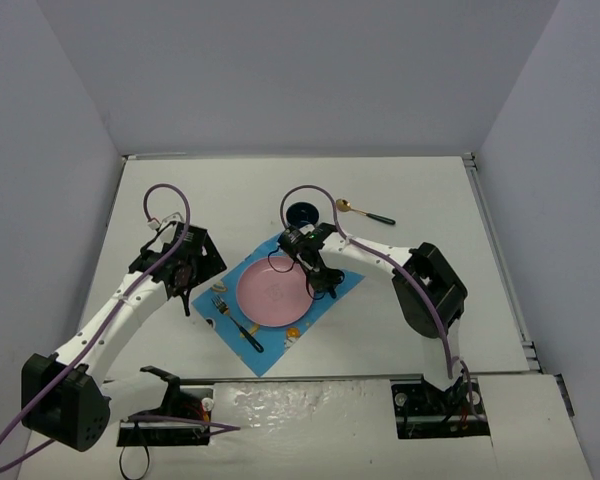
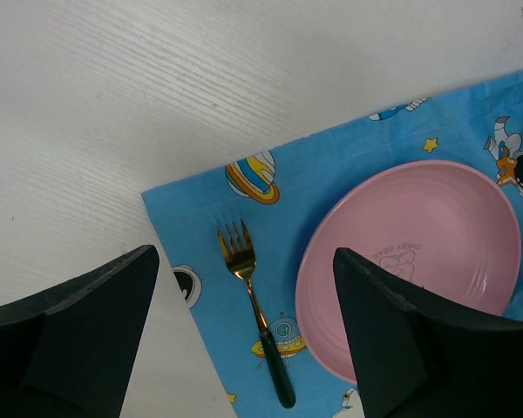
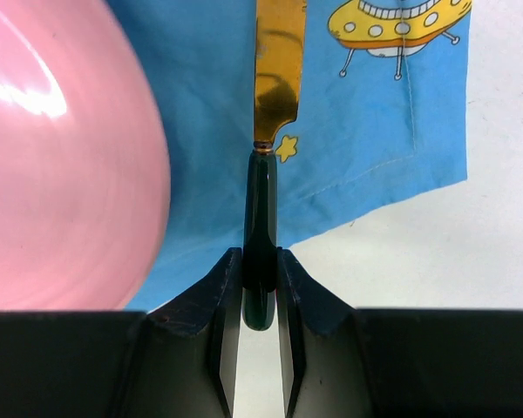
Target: Set the dinner table for one person
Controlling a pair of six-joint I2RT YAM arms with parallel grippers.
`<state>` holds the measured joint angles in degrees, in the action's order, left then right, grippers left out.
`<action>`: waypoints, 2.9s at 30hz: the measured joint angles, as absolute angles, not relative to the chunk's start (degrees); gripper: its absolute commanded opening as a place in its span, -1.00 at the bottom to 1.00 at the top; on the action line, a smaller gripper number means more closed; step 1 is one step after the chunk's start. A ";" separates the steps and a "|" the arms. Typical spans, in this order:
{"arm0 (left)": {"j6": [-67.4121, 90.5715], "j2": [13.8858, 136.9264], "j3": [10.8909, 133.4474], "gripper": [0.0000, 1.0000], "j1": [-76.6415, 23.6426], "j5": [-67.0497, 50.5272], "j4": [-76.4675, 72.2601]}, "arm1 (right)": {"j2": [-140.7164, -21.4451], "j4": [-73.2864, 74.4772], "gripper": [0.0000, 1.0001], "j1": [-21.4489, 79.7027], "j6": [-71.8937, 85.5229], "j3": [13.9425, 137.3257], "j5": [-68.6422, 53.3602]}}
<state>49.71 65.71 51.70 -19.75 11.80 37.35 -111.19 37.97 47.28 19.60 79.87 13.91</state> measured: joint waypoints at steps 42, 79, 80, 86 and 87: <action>49.76 67.13 51.70 0.57 -19.75 11.84 37.20 | -114.56 38.60 -1.00 49.84 15.25 84.79 16.60; 50.01 69.69 51.70 0.57 -19.75 11.05 36.52 | -112.59 30.23 -0.06 35.12 20.00 83.12 19.01; 50.02 69.68 51.70 0.57 -19.75 10.84 36.33 | -112.06 28.77 -0.05 32.35 20.88 82.84 17.41; 50.00 68.84 51.70 0.57 -19.74 10.57 35.99 | -113.08 25.04 0.00 16.48 22.83 87.64 12.61; 49.99 68.74 51.70 0.57 -19.75 10.56 35.91 | -113.94 25.05 0.00 15.42 22.39 89.89 12.63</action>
<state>49.99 68.74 51.70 -19.75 10.56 35.91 -113.94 25.05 15.42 22.39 89.89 12.63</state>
